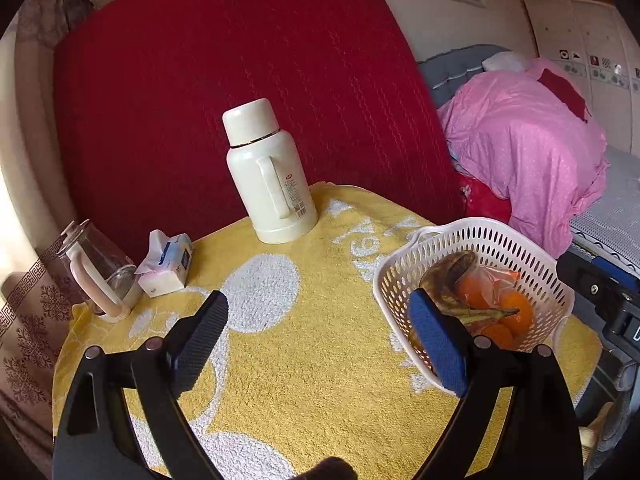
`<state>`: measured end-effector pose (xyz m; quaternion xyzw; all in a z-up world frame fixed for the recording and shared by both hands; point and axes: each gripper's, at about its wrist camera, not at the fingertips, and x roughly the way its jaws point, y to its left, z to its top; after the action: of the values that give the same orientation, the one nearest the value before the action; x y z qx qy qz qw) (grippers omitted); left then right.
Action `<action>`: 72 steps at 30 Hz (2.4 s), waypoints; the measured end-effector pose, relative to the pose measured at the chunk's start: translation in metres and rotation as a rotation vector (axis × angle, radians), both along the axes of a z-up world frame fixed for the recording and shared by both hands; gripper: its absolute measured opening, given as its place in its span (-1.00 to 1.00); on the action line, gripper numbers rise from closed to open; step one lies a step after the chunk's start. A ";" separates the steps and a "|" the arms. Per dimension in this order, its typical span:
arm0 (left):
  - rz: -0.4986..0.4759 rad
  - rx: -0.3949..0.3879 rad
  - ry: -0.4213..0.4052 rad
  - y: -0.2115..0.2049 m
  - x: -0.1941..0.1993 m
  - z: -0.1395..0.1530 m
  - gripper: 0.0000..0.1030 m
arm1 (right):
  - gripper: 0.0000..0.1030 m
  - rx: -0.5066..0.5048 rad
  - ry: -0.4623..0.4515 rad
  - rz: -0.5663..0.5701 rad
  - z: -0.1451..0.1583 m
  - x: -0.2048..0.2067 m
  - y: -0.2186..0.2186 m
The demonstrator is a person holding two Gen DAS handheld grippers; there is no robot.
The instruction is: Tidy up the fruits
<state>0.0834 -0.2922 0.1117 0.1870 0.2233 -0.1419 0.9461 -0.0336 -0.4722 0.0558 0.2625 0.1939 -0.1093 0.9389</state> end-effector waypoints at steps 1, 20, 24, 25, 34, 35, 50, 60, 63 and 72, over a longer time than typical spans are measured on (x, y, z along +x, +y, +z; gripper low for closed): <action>0.008 0.006 -0.010 0.002 -0.002 0.000 0.76 | 0.52 -0.007 0.000 0.004 0.001 -0.001 0.002; 0.066 0.019 -0.094 0.024 -0.030 0.004 0.76 | 0.65 -0.145 -0.010 0.078 0.011 -0.008 0.037; 0.078 0.011 -0.090 0.029 -0.032 0.002 0.76 | 0.71 -0.179 -0.010 0.098 0.012 -0.010 0.045; 0.081 0.010 -0.089 0.031 -0.032 0.002 0.76 | 0.72 -0.189 -0.009 0.104 0.013 -0.010 0.048; 0.104 0.009 -0.106 0.041 -0.038 -0.002 0.90 | 0.82 -0.259 -0.004 0.134 0.015 -0.011 0.064; 0.106 0.012 -0.106 0.041 -0.038 -0.002 0.90 | 0.82 -0.263 -0.003 0.135 0.015 -0.012 0.065; 0.135 0.017 -0.093 0.048 -0.035 -0.010 0.90 | 0.83 -0.325 0.013 0.147 0.013 -0.008 0.076; 0.134 0.029 -0.094 0.047 -0.036 -0.013 0.90 | 0.84 -0.341 0.025 0.150 0.010 -0.006 0.077; 0.130 0.034 -0.093 0.047 -0.036 -0.014 0.90 | 0.84 -0.342 0.029 0.149 0.010 -0.005 0.077; 0.128 0.047 -0.088 0.046 -0.036 -0.017 0.90 | 0.84 -0.352 0.044 0.161 0.007 -0.003 0.080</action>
<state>0.0474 -0.2466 0.0944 0.2006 0.1961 -0.0674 0.9575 -0.0366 -0.3922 0.0630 0.0755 0.2126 -0.0716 0.9716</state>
